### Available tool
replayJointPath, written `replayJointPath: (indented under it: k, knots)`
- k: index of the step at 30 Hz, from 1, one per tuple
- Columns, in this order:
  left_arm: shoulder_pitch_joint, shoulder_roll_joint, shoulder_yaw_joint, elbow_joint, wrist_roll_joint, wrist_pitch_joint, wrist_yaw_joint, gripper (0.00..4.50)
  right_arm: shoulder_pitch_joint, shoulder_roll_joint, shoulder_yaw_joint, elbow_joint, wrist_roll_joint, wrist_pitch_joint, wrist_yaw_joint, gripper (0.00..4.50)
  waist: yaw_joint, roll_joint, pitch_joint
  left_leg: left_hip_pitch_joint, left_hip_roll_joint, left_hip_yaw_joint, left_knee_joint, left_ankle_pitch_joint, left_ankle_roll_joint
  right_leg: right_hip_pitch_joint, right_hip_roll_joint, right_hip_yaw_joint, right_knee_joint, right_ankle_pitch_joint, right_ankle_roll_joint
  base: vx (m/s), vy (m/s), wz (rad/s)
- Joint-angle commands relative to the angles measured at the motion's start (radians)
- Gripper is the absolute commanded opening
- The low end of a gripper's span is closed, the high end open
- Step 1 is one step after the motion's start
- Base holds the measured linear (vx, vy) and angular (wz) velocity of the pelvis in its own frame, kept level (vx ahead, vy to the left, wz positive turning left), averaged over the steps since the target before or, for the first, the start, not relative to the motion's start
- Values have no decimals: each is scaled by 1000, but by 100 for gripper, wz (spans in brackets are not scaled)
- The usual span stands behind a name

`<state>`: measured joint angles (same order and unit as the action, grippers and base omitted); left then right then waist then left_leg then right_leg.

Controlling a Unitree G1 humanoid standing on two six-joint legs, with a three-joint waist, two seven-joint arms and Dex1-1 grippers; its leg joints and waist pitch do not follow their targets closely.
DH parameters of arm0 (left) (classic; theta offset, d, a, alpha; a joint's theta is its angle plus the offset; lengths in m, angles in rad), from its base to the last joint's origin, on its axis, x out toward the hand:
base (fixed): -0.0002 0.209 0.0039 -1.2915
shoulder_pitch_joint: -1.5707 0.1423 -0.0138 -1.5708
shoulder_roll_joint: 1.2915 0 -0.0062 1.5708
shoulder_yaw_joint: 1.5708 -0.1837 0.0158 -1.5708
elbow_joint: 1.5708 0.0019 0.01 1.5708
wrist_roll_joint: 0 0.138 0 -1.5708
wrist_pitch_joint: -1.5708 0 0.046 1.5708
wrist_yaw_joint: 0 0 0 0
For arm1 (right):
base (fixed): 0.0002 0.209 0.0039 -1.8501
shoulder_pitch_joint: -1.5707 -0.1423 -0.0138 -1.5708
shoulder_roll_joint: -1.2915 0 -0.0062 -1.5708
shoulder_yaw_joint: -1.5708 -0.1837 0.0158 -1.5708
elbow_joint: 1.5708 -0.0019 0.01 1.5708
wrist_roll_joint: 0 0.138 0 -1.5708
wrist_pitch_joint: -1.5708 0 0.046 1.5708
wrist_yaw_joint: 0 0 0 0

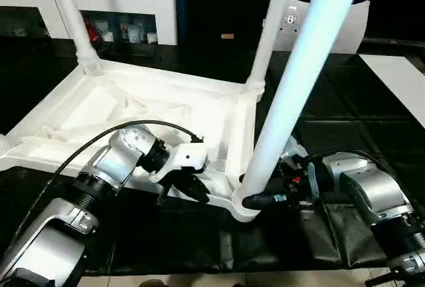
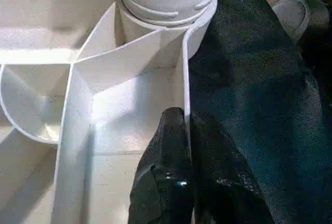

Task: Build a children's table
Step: Rotate leg to tighten

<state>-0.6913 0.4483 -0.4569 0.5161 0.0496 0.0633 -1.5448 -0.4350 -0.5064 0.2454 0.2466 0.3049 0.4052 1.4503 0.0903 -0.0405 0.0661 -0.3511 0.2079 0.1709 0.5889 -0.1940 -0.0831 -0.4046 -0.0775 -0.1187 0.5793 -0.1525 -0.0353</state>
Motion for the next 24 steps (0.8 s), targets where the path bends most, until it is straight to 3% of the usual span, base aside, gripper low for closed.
replayJointPath:
  k: [1, 9, 13, 18, 20, 21, 22, 23, 24]
  knots:
    - [-15, -10, -14, -17, -10, -17, -24, 0, -15, -13, -1, -6, 24, 15, 34, 240, -9, 1, -66, 4, 34, 1, -66, -134, 63, 59, -73, 63, -61, -301, -169, 0, 0, 0]
    - [-10, -18, 3, -20, -16, 15, 0, 0, 5, 3, -11, -43, 50, 51, 16, 225, -10, -1, -63, 6, 34, 0, -66, -142, 60, 58, -72, 63, -63, -311, -166, 0, 0, 0]
    - [-6, -48, 36, -39, -28, 134, 91, 0, 52, 72, -54, -121, 89, 114, -127, 224, -11, -1, -60, 7, 34, -1, -69, -151, 52, 56, -74, 63, -69, -353, -148, 0, 0, 0]
    - [-13, -112, 81, -24, -5, 254, 270, 0, 48, 183, -75, -98, -20, 125, -408, 223, -30, 0, -56, 7, 25, -5, -71, -186, 23, 53, -74, 56, -85, -458, -107, 0, 0, 0]
    - [-22, -161, 111, -7, 6, 314, 385, 0, 32, 263, -111, -71, -57, 155, -577, 218, -53, -1, -54, 0, 18, -11, -70, -212, 6, 56, -73, 46, -94, -533, -75, 0, 0, 0]
    - [-36, -210, 141, 10, 10, 363, 484, 0, 15, 332, -140, -50, -93, 171, -725, 216, -65, 0, -52, -1, 17, -10, -69, -210, 5, 51, -72, 47, -97, -541, -70, 0, 0, 0]
    - [-38, -216, 144, 12, 10, 369, 493, 0, 14, 339, -143, -48, -96, 173, -740, 212, -65, 0, -52, -1, 17, -10, -69, -210, 5, 51, -72, 47, -97, -541, -70, 0, 0, 0]
    - [-42, -233, 154, 14, 9, 387, 523, 0, 9, 362, -153, -43, -106, 177, -791, 212, -76, -2, -57, 0, 14, -11, -66, -209, 6, 52, -73, 45, -100, -540, -68, 0, 0, 0]
    - [-56, -274, 178, 23, 9, 402, 604, 0, -8, 420, -181, -18, -119, 186, -910, 212, -84, 3, -56, -2, 15, -11, -66, -196, 16, 50, -71, 49, -96, -505, -82, 0, 0, 0]
